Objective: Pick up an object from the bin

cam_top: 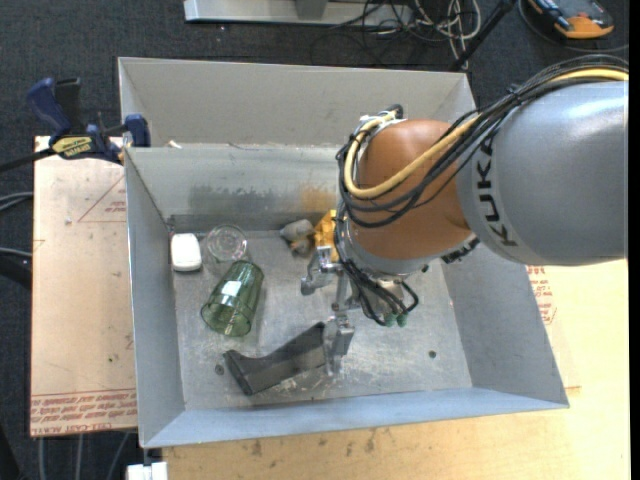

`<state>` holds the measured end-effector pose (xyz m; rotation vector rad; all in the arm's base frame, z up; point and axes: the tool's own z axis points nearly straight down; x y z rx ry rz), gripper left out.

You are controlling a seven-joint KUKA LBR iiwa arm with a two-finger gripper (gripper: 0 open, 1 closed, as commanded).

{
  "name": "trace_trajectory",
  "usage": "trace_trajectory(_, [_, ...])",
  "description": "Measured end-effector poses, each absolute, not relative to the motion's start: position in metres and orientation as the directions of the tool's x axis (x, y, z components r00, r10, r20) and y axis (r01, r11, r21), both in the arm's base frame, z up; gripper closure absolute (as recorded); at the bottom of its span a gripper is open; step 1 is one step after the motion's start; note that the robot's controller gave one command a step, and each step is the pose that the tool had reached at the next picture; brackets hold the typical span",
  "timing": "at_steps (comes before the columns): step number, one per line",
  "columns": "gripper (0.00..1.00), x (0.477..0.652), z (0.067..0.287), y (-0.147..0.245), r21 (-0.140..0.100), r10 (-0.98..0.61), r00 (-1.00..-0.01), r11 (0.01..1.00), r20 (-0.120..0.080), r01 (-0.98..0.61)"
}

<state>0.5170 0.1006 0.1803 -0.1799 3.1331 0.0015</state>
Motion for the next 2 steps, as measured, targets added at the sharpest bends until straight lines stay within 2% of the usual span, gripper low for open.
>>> trace_trajectory(1, [0.0,0.5,0.141,0.103,0.001,-0.335,-0.942,0.942,-0.001,-0.335])
trace_trajectory(2, [0.0,0.501,0.118,0.105,0.001,-0.382,-0.924,0.924,0.001,-0.382])
